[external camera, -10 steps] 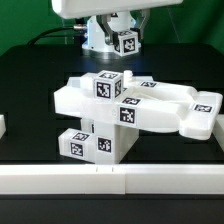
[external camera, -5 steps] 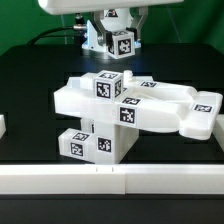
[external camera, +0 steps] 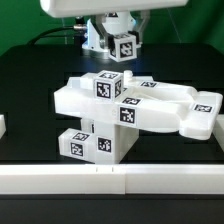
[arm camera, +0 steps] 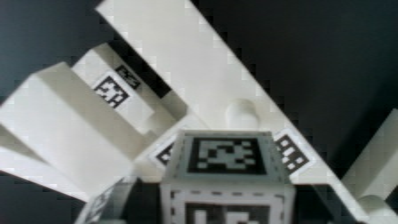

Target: Assemble chair

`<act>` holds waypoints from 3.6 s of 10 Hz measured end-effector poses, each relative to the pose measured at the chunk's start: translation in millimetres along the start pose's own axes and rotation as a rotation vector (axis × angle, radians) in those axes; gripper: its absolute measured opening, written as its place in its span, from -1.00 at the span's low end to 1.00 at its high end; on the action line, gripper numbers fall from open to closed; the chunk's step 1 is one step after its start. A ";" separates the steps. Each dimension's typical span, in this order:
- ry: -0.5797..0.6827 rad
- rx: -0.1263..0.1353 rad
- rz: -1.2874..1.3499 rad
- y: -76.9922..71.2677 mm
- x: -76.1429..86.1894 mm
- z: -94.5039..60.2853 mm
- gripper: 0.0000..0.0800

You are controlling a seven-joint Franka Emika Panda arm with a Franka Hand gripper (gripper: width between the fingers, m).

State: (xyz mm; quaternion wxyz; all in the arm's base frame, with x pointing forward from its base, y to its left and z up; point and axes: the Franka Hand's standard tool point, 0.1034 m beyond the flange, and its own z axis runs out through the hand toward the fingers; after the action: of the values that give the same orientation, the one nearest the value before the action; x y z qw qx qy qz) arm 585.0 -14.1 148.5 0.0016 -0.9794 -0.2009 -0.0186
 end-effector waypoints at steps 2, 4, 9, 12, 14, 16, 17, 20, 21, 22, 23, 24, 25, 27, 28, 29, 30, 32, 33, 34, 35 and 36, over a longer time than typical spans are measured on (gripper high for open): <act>0.000 -0.008 0.005 4.8 -1.4 5.9 -0.28; 0.000 -0.008 0.005 4.7 -1.2 5.8 -0.28; 0.003 -0.016 0.007 -2.2 -7.4 17.4 -0.28; 0.011 -0.021 0.008 -3.4 -5.9 19.2 -0.28; 0.011 -0.021 0.009 -3.2 -6.0 19.2 -0.28; 0.013 -0.022 0.010 -3.5 -6.1 19.4 -0.28; 0.026 -0.030 0.010 -5.1 -6.0 19.2 -0.28; 0.016 -0.023 0.007 -11.3 -14.0 24.2 -0.28; 0.014 -0.024 0.008 -10.9 -15.2 25.8 -0.28; 0.021 -0.030 0.008 -9.4 -13.8 26.0 -0.28; 0.025 -0.033 0.010 -7.6 -13.0 26.1 -0.28; 0.032 -0.040 0.010 -5.5 -10.7 26.0 -0.28; 0.042 -0.048 0.010 -3.9 -8.3 25.9 -0.28; 0.043 -0.048 0.010 -3.7 -8.2 25.8 -0.28; 0.043 -0.048 0.010 -3.7 -8.2 25.8 -0.28; 0.043 -0.048 0.010 -3.7 -8.2 25.8 -0.28; 0.043 -0.048 0.010 -3.7 -8.2 25.8 -0.28; 0.043 -0.048 0.010 -3.7 -8.2 25.8 -0.28; 0.043 -0.048 0.017 -3.7 -8.2 25.8 -0.28; 0.043 -0.047 0.036 -3.7 -8.2 25.8 -0.28; 0.043 -0.047 0.036 -3.6 -8.2 25.8 -0.28; 0.044 -0.047 0.043 -3.7 -8.2 25.8 -0.28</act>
Offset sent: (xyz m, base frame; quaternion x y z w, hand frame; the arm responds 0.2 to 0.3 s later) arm 0.0000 0.0000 0.0000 0.0000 0.0000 0.0000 1.0000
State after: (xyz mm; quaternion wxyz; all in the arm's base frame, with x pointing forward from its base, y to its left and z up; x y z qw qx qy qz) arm 576.9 -13.7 122.4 -0.0166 -0.9827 -0.1791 -0.0447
